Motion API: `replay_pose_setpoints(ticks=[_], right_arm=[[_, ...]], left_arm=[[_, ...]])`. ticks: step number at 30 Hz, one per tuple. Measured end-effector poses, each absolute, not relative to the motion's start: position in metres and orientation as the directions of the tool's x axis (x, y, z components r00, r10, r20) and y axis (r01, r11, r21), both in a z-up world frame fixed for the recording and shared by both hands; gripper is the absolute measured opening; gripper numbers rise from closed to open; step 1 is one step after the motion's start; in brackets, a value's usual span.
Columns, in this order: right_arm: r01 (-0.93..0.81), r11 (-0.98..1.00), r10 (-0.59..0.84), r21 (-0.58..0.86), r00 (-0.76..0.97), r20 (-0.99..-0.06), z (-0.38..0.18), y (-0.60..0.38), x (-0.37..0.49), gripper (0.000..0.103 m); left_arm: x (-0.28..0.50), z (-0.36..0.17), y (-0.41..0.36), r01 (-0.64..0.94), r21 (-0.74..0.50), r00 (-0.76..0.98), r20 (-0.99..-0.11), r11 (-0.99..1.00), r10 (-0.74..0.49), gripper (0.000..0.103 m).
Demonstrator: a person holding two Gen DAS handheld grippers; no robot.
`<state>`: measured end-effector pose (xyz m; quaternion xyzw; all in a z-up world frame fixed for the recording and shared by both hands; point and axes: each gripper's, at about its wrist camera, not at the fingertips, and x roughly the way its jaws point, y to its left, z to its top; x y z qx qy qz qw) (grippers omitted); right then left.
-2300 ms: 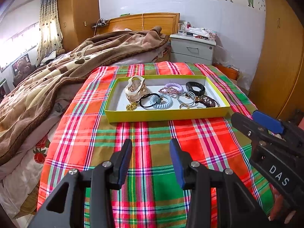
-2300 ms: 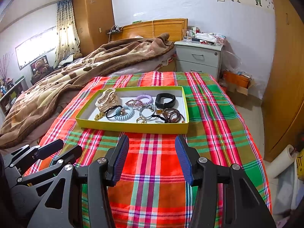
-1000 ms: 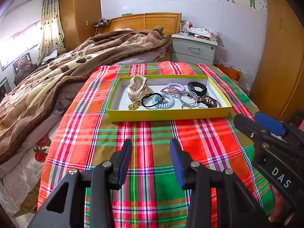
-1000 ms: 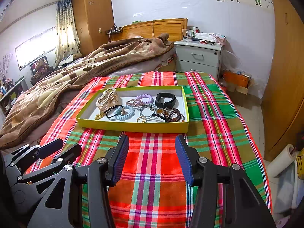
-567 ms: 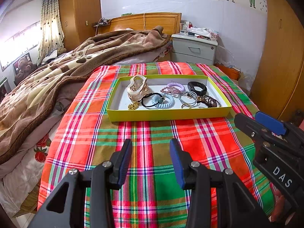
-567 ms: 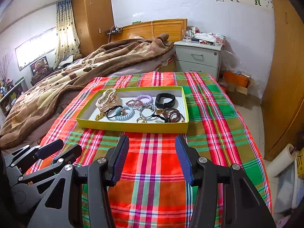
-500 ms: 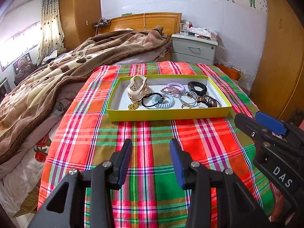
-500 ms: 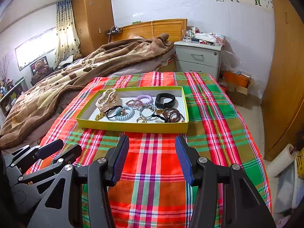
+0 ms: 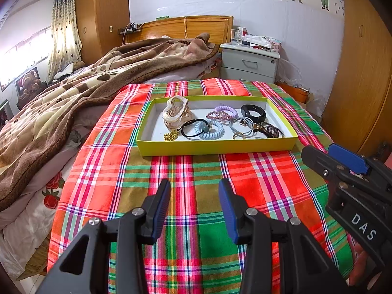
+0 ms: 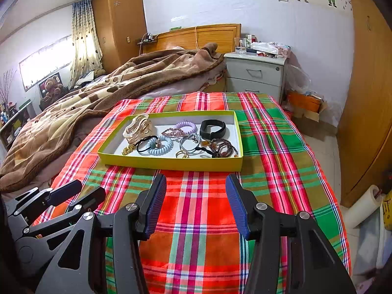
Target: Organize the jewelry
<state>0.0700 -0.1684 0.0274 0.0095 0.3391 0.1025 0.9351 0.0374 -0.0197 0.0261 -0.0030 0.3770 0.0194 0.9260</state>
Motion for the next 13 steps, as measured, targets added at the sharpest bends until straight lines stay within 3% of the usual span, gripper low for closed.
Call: replay_pose_setpoints(ticks=[13], right_arm=[[-0.182,0.979,0.199,0.091,0.749,-0.632,0.0276,-0.1705,0.0713,0.051]], left_arm=[[0.0395,0.0271,-0.0218,-0.022,-0.003,0.718,-0.696,1.0,0.014,0.042]])
